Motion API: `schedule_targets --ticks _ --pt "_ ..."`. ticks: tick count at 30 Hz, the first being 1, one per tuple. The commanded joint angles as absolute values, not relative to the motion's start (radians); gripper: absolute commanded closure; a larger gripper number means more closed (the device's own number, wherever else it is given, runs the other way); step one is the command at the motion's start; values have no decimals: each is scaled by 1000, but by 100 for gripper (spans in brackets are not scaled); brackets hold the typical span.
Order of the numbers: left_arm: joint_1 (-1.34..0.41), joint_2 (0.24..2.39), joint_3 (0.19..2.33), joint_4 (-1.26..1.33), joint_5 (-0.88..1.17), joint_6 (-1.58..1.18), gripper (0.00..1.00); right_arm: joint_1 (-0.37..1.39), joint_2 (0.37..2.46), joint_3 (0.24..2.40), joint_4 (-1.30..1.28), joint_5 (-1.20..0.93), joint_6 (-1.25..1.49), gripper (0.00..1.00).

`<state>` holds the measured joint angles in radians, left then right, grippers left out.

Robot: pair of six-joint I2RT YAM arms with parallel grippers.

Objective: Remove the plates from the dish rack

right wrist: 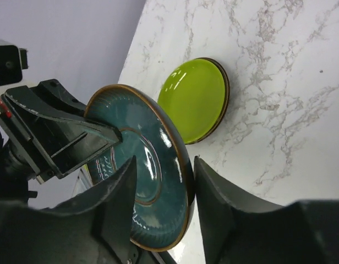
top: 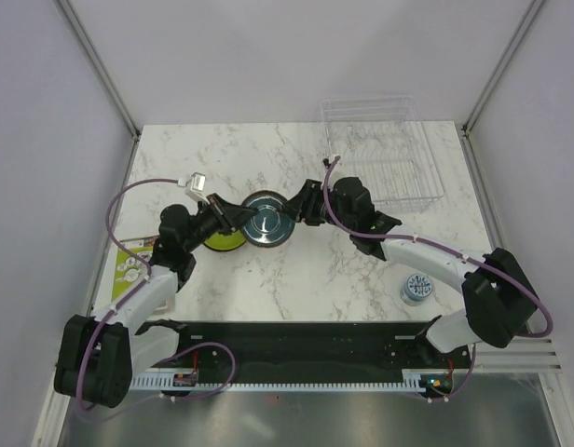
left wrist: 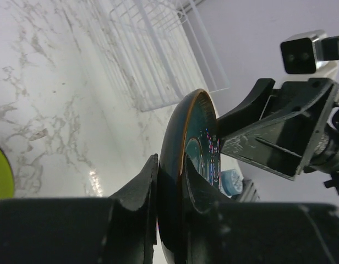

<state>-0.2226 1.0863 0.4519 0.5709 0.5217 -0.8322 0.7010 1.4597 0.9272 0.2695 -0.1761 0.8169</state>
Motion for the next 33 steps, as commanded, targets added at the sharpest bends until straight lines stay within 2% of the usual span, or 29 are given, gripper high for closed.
schedule_targets --ticks 1,3,9,15,33 --pt "-216 1048 492 368 350 -635 98 704 1405 999 241 -92 738 46" --pt "-212 1031 511 295 316 -609 98 700 1382 1000 186 -51 713 43" --pt "-170 1017 526 204 207 -565 98 675 1313 970 100 -6 660 43" --pt "-74 1051 537 186 232 -558 98 670 1269 927 77 18 641 42" --pt "37 1273 502 360 272 -589 98 666 1321 896 80 -41 640 42"
